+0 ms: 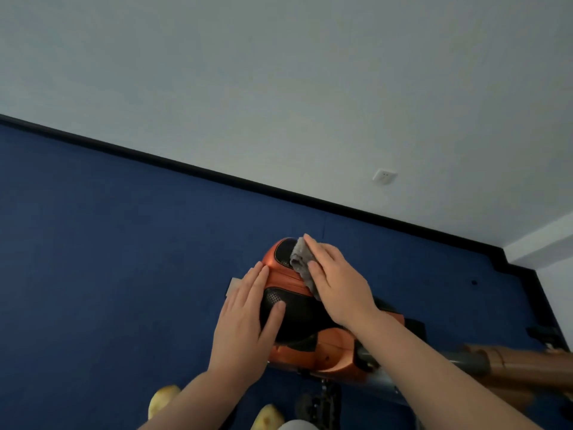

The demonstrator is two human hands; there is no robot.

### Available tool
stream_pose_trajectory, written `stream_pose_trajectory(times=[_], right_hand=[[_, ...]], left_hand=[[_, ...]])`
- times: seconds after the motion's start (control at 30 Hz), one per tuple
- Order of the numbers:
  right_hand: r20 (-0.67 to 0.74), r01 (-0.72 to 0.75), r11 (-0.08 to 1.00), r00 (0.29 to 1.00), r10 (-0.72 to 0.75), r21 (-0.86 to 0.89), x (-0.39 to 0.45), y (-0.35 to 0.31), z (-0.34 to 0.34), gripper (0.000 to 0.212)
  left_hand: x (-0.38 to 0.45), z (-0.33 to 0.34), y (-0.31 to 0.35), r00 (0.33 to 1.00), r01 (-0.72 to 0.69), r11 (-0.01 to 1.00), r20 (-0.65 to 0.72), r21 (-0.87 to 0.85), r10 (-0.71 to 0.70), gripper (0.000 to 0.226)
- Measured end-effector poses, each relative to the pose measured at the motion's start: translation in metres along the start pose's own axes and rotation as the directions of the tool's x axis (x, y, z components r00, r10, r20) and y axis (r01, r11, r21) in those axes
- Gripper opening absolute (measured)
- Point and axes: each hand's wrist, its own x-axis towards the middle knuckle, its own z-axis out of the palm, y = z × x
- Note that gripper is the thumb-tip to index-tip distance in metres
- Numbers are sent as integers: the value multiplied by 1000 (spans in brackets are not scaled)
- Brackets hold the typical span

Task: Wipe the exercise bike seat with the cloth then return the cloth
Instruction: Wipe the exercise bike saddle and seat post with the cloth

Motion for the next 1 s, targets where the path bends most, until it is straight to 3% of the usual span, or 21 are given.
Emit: stream_pose_trajectory(times=[0.07, 0.2, 0.33, 0.5, 0.63, 0.7, 0.8, 0.93, 1.0], right_hand=[[11, 54, 999, 999, -54, -5, 8, -17, 4, 47], [172, 221, 975, 961, -217, -3, 4, -6, -11, 48], [201, 107, 979, 969, -141, 174, 37, -11, -11, 41], [319, 64, 998, 945, -68, 21, 78, -42, 2, 37], [233, -64, 986, 972, 27, 154, 49, -9, -9, 39], [225, -149, 981, 967, 118, 123, 35, 5, -15, 42], [224, -165, 986, 961, 164, -13, 43, -5, -13, 43], [180, -211, 969, 966, 186, 132, 45, -16, 0, 43], [143, -223, 970, 967, 209, 95, 23, -6, -3, 45]], left_hand=[[-1, 2, 2, 1000, 8, 1000, 7, -13, -8, 66], [-1, 0, 1, 1000, 11, 1000, 26, 21, -11, 68], [2, 1, 2, 1000, 23, 1000, 15, 1, -23, 70], [1, -2, 2, 1000, 10, 1000, 17, -20, -10, 66], [6, -11, -4, 998, -66, 997, 26, 26, 65, 68], [9, -13, -2, 993, -112, 994, 40, 16, 112, 66], [15, -13, 2, 987, -150, 989, 57, -10, 150, 65], [29, -8, 8, 977, -198, 980, 86, 12, 196, 66], [36, -8, 10, 967, -231, 972, 119, 38, 226, 66]])
